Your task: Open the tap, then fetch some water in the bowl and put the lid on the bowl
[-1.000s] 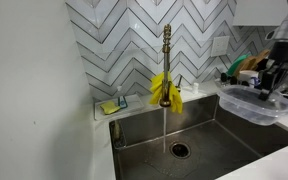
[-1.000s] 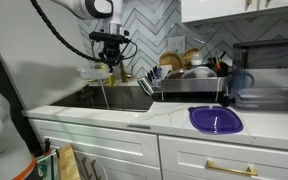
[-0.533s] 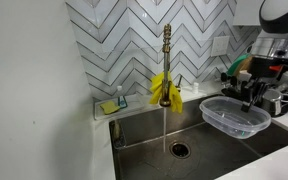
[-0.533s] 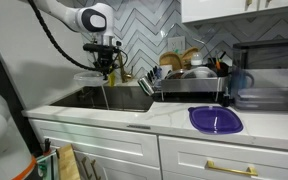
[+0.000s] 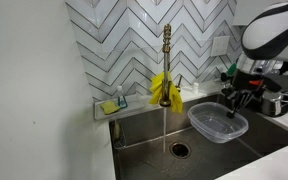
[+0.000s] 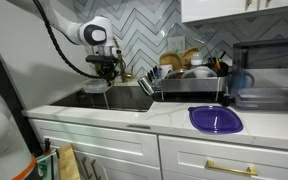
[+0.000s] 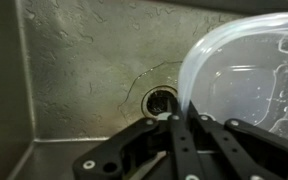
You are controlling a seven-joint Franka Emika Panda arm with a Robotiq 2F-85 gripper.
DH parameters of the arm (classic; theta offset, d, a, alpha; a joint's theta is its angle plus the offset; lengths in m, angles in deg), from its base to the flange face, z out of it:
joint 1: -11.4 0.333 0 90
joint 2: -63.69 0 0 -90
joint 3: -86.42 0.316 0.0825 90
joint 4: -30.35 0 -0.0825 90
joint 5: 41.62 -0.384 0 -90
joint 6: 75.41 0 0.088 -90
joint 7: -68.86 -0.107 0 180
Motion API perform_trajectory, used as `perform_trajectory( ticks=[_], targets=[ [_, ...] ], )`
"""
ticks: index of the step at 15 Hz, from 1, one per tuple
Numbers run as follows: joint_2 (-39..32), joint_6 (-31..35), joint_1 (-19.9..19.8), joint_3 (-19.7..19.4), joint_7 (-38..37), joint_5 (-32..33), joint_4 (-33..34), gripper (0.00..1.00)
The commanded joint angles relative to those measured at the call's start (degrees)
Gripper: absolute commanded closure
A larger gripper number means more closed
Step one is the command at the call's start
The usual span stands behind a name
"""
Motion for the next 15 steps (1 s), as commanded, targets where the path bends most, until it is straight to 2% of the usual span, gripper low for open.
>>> perform_trajectory(
  ticks=[1,7,11,15],
  targets=[
    [-3.34,7.68,1.77,1.91,-6.08,1.02,-1.46,0.98],
    [-9.34,16.33,2.64,3.70,-14.32,3.60,-0.17,0.98],
    [-12.20,19.33,2.99,3.99,-19.75,5.95,1.20,0.98],
    [-14.31,20.98,3.26,4.21,-23.09,4.39,3.00,0.98]
  ],
)
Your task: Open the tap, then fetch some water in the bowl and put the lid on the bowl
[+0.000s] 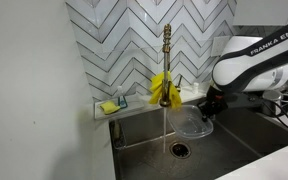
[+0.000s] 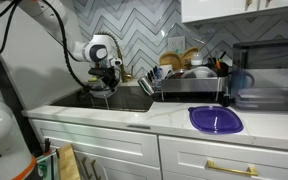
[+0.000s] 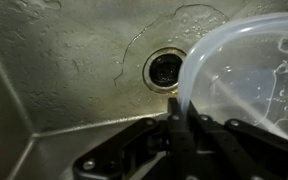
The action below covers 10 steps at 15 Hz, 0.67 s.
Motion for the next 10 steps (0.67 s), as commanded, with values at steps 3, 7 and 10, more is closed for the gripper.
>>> perform_trajectory(
  ticks=[3,7,10],
  targets=[
    [-2.90,1.45,0.70,0.50,-4.39,-1.07,2.74,0.98],
    [-3.06,-0.07,0.74,0.18,-4.90,1.37,3.05,0.98],
    [-0.30,-4.94,-0.50,-0.57,-0.55,3.00,1.66,0.98]
  ],
)
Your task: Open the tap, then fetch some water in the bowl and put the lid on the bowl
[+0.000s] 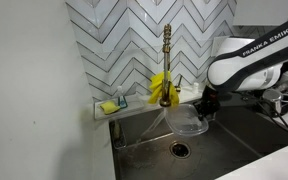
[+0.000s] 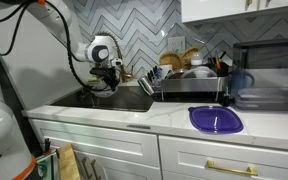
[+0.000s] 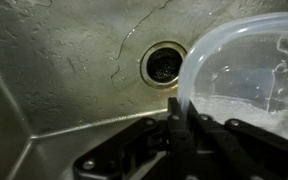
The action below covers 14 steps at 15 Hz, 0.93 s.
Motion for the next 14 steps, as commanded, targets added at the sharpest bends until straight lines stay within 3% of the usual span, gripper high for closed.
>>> perform_trajectory(
  ticks=[1,10,12,13,14],
  targets=[
    [4.11,-7.43,-1.30,-1.29,3.69,3.04,-1.79,0.98],
    [17.42,-21.95,-5.36,-7.23,24.28,1.21,-5.05,0.98],
    [20.00,-22.30,-5.91,-8.88,24.08,0.46,-5.19,0.98],
    [15.79,-21.61,-5.31,-8.16,22.62,1.76,-2.62,0.93],
    [17.06,-21.73,-5.54,-8.88,22.96,1.72,-2.85,0.93]
  ],
)
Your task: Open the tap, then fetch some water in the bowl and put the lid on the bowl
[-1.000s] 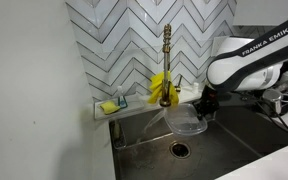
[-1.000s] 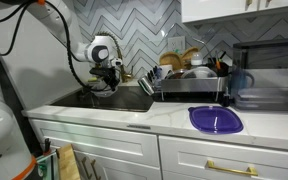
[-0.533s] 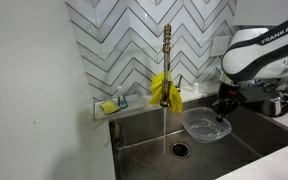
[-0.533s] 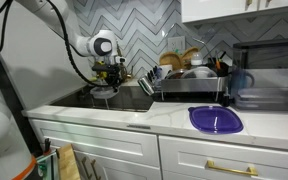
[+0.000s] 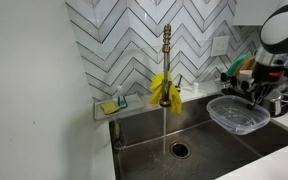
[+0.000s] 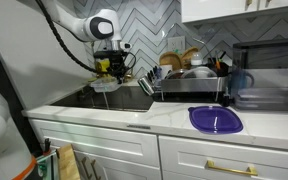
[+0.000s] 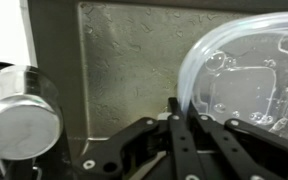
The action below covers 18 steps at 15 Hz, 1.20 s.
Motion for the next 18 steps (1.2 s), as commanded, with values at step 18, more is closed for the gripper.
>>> perform_trajectory(
  ticks=[18],
  targets=[
    [3.43,-5.70,-9.94,-11.55,10.00,13.39,-4.36,0.98]
  ],
)
